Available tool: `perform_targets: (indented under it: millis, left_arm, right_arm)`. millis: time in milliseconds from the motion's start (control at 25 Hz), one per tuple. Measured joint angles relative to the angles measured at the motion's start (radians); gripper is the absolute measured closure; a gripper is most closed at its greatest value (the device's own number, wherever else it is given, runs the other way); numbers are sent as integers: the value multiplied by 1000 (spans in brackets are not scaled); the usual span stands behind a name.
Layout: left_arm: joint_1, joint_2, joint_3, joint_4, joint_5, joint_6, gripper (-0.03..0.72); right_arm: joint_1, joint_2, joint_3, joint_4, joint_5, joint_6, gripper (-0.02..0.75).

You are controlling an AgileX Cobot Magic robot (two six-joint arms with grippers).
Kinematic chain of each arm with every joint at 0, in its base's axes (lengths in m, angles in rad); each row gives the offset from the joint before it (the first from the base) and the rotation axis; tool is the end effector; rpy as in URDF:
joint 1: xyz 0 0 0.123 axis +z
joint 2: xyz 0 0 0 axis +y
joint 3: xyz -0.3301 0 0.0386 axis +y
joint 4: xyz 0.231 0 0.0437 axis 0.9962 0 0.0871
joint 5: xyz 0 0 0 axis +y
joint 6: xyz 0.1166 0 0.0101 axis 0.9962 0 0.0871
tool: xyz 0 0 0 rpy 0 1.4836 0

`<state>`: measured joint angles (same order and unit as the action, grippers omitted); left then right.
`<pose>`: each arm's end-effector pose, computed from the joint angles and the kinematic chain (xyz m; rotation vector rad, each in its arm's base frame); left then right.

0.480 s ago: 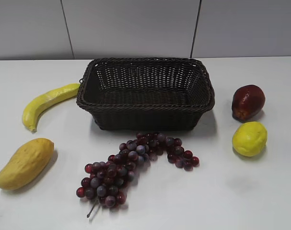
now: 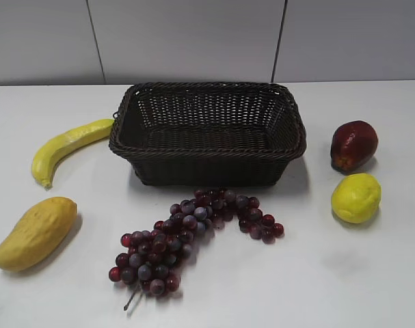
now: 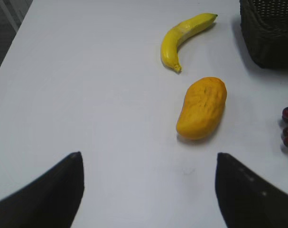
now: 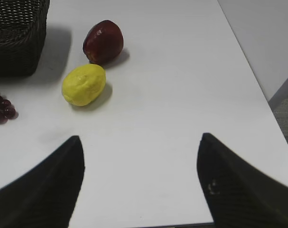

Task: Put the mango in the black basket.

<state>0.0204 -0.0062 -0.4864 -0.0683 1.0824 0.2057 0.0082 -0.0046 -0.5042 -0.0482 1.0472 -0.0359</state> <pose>-0.0449 -0.0080 0.2510 0.1954 2.0627 0.0566 -0.0446 -0.0053 0.2598 -0.0425 2.0214 -0.0750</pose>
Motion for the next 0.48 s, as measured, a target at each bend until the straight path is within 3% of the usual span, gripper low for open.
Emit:
perform_targets:
  millis: [280,480]
  left_arm:
    - [0,22,-8,-5,-15,0,106]
    - [0,184,-44,-10,-175,0,93]
  right_arm:
    - [0,0,0,0,0,0,169]
    - [0,0,0,0,0,0,169]
